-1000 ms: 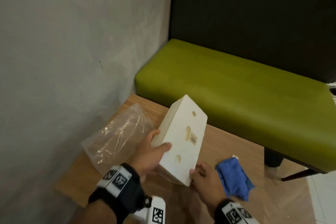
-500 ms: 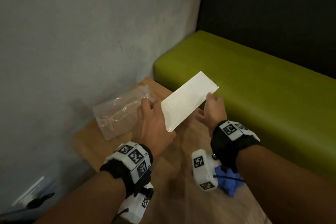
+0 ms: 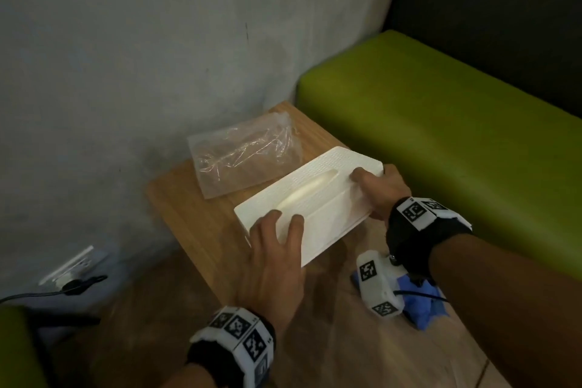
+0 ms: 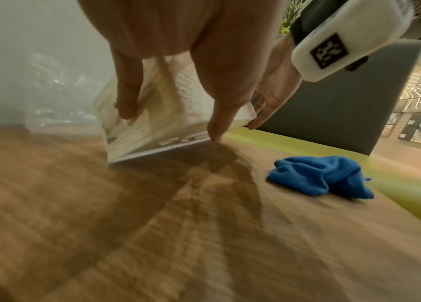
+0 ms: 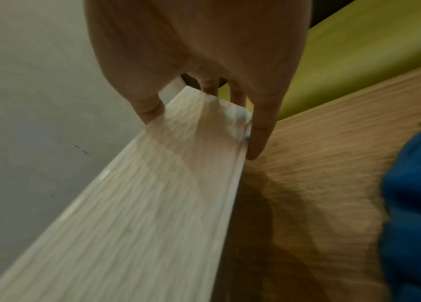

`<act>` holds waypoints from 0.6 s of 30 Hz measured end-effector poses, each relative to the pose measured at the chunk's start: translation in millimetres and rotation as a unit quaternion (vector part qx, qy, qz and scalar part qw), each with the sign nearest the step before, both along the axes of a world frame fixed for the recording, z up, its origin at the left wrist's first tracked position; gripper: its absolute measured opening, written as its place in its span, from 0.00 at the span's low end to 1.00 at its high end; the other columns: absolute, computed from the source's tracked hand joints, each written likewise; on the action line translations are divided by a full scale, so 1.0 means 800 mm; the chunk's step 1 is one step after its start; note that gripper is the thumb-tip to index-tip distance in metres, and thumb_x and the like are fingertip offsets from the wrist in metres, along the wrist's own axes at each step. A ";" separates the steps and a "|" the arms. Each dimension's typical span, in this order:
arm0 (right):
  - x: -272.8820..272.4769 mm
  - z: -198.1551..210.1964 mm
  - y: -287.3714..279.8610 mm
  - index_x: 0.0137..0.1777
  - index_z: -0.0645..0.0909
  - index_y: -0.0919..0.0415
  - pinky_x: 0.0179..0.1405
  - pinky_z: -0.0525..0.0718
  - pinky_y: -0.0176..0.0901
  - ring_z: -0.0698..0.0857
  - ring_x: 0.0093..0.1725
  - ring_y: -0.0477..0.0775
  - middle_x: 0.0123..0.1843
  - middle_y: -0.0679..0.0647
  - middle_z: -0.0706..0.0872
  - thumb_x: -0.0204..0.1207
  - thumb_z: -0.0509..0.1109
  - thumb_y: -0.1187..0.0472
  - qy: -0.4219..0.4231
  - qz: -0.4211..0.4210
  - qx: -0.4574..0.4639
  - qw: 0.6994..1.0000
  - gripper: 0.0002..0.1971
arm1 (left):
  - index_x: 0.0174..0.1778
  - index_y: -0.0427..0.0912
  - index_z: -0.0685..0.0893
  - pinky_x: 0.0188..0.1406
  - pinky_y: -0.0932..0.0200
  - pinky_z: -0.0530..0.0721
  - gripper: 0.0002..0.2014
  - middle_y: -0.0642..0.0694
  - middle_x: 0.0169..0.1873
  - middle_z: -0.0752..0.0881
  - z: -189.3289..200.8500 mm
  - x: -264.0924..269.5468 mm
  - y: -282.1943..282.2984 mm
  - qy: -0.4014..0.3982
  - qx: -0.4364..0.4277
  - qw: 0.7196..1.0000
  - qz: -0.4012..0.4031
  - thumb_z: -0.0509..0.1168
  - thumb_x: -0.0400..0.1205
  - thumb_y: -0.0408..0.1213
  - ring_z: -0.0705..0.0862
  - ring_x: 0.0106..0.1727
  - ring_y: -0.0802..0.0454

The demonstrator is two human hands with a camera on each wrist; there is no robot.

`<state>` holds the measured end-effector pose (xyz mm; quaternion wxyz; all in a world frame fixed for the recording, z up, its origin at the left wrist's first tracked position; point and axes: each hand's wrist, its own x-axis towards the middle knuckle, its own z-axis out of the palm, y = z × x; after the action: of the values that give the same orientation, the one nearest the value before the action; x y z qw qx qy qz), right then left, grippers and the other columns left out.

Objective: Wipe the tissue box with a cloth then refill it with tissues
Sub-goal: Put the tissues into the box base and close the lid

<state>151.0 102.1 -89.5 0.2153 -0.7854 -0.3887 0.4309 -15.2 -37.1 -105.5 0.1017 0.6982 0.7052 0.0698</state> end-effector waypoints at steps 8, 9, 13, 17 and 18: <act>-0.003 -0.029 -0.004 0.74 0.70 0.55 0.62 0.84 0.66 0.82 0.63 0.67 0.68 0.58 0.81 0.63 0.72 0.46 -0.002 0.008 -0.009 1.000 0.37 | 0.57 0.49 0.76 0.37 0.59 0.89 0.47 0.44 0.56 0.81 -0.042 -0.016 0.001 -0.045 -0.014 0.999 -0.008 0.91 0.43 0.35 0.84 0.54 0.47; -0.003 -0.032 -0.006 0.73 0.71 0.55 0.61 0.84 0.65 0.82 0.63 0.66 0.67 0.59 0.81 0.65 0.72 0.47 -0.013 0.016 -0.004 1.000 0.35 | 0.56 0.50 0.78 0.36 0.60 0.89 0.47 0.44 0.54 0.83 -0.046 -0.019 0.003 -0.041 -0.020 0.999 -0.008 0.91 0.42 0.35 0.84 0.54 0.47; -0.001 -0.042 -0.007 0.73 0.72 0.59 0.65 0.82 0.62 0.82 0.64 0.66 0.67 0.60 0.82 0.74 0.73 0.50 -0.064 0.042 0.017 0.997 0.29 | 0.73 0.54 0.70 0.62 0.55 0.83 0.37 0.46 0.73 0.71 -0.034 -0.021 0.007 -0.010 -0.091 0.996 -0.021 0.81 0.71 0.41 0.67 0.74 0.49; -0.003 -0.039 -0.005 0.74 0.71 0.59 0.66 0.81 0.58 0.81 0.67 0.65 0.70 0.61 0.81 0.76 0.72 0.50 -0.064 0.049 0.014 0.997 0.29 | 0.77 0.57 0.63 0.65 0.57 0.80 0.26 0.49 0.78 0.65 -0.024 -0.023 0.009 0.028 -0.065 0.996 -0.053 0.65 0.85 0.48 0.62 0.77 0.49; -0.005 -0.033 -0.008 0.76 0.69 0.59 0.67 0.80 0.58 0.80 0.69 0.66 0.72 0.61 0.79 0.76 0.72 0.49 -0.072 0.047 0.010 0.996 0.31 | 0.76 0.56 0.64 0.61 0.56 0.82 0.24 0.50 0.77 0.67 -0.015 -0.020 0.009 0.035 -0.064 0.996 -0.055 0.62 0.85 0.53 0.64 0.76 0.49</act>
<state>147.4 95.5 -115.7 0.1745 -0.7929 -0.4440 0.3791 -31.5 -29.8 -117.1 0.1255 0.7301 0.6717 -0.0059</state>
